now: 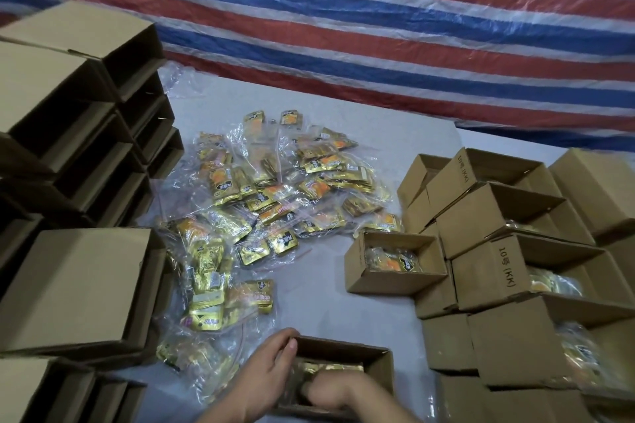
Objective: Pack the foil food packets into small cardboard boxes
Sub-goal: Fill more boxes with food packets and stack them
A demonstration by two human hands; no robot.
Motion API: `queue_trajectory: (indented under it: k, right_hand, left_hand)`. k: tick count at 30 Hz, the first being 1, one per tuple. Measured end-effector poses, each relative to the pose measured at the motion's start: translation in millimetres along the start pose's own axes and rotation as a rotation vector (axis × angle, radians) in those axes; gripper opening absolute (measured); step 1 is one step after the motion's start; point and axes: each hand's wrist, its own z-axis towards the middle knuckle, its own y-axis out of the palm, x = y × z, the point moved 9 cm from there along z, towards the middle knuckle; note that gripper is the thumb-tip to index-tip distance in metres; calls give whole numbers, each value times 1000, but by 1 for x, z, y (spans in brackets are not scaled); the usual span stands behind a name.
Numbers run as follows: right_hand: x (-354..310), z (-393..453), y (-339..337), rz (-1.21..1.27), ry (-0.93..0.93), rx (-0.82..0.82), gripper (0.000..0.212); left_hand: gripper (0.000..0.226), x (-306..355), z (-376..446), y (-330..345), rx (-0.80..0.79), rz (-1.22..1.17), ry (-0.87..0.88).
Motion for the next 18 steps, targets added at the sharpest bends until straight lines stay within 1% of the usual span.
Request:
queue_trajectory:
  k: [2,3,6,9,10,12,14,15,16,18]
  right_hand:
    - [-2,1,9,-1,18,-15,44]
    - [-3,0,9,29,23,7,44]
    - [-3,-16,-13,162,-9,144,45]
    - [-2,-35,-39,199,-121,242,34]
    - [0,-43,-49,235,-155,292,34]
    - [6,-60,-76,303,-216,476,32]
    - [16,-75,-101,315,-255,679,23]
    - [21,-79,-108,292,-256,730,18]
    - [25,-79,-111,250,-246,740,18]
    - [34,-70,-106,148,-196,682,28]
  left_hand:
    - [16,-4,-1,2,-23,15,-28]
    - [16,-5,-2,2,-32,18,-44]
    - [16,-3,-2,1,-40,17,-56]
    - [14,3,0,-1,-35,34,-55]
    - [14,4,0,-2,-35,39,-56]
    - [17,4,3,-1,-45,51,-59]
    - [23,2,7,-2,-47,71,-67]
    - [26,1,10,-4,-42,84,-70]
    - [29,1,15,-6,-35,99,-67]
    - [33,7,30,-16,-9,150,-36]
